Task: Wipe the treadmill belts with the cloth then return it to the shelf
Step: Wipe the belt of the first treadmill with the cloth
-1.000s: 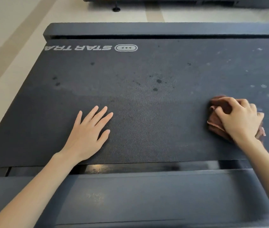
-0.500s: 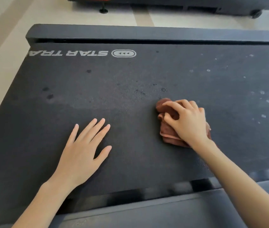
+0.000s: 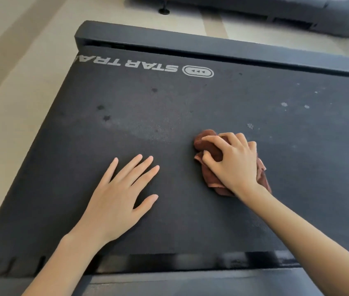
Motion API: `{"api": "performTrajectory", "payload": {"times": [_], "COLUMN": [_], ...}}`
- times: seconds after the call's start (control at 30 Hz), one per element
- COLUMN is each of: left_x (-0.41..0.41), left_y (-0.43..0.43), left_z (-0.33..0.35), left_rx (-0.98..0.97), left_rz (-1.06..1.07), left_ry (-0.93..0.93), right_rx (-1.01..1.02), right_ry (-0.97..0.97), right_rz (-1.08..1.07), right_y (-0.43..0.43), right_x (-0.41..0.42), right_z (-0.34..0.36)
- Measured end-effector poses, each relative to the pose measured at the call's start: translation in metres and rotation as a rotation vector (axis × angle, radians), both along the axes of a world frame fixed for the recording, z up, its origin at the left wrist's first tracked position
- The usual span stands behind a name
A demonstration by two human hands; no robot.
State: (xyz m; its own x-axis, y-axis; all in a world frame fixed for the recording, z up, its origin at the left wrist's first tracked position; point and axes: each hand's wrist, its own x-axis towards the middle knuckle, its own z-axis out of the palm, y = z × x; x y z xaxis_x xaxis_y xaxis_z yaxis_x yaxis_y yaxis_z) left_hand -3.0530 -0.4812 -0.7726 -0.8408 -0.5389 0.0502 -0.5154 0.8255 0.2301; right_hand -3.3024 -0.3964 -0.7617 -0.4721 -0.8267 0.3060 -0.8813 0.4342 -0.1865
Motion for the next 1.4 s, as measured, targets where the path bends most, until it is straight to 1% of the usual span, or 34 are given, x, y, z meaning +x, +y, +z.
{"api": "performTrajectory", "payload": {"times": [0.23, 0.37, 0.53, 0.67, 0.77, 0.9, 0.97, 1.07, 1.17, 1.27, 1.4], "left_x": [0.034, 0.032, 0.028, 0.013, -0.011, -0.066, -0.096, -0.137, -0.172, -0.198, -0.201], "left_y": [-0.032, -0.031, -0.031, -0.022, -0.015, -0.005, 0.008, 0.037, 0.069, 0.086, 0.093], "left_z": [0.002, 0.003, 0.0, 0.0, 0.001, 0.005, 0.005, 0.005, 0.002, -0.002, -0.011], "left_rx": [0.011, 0.027, 0.007, 0.061, 0.028, -0.003, -0.006, -0.008, 0.011, -0.008, -0.073], "left_rz": [0.276, 0.298, 0.305, 0.264, 0.148, -0.022, -0.112, -0.235, -0.373, -0.409, -0.398], "left_ry": [-0.018, -0.009, -0.024, 0.034, 0.0, -0.023, -0.019, -0.003, 0.011, 0.014, 0.018], "right_rx": [0.018, 0.041, 0.044, 0.019, 0.001, -0.009, -0.003, -0.008, -0.004, 0.05, 0.083], "right_ry": [-0.025, -0.026, -0.051, -0.076, -0.077, -0.062, -0.05, -0.072, -0.102, -0.076, -0.03], "right_rz": [0.236, 0.37, 0.367, 0.193, 0.035, -0.14, -0.265, -0.521, -0.701, -0.733, -0.578], "right_y": [-0.062, -0.089, -0.081, -0.044, 0.002, 0.057, 0.088, 0.142, 0.171, 0.169, 0.171], "right_x": [0.068, 0.101, 0.085, 0.033, -0.012, -0.059, -0.084, -0.113, -0.116, -0.096, -0.065], "right_z": [0.003, 0.003, 0.004, 0.004, 0.002, 0.001, 0.003, 0.007, 0.011, 0.009, 0.003]}}
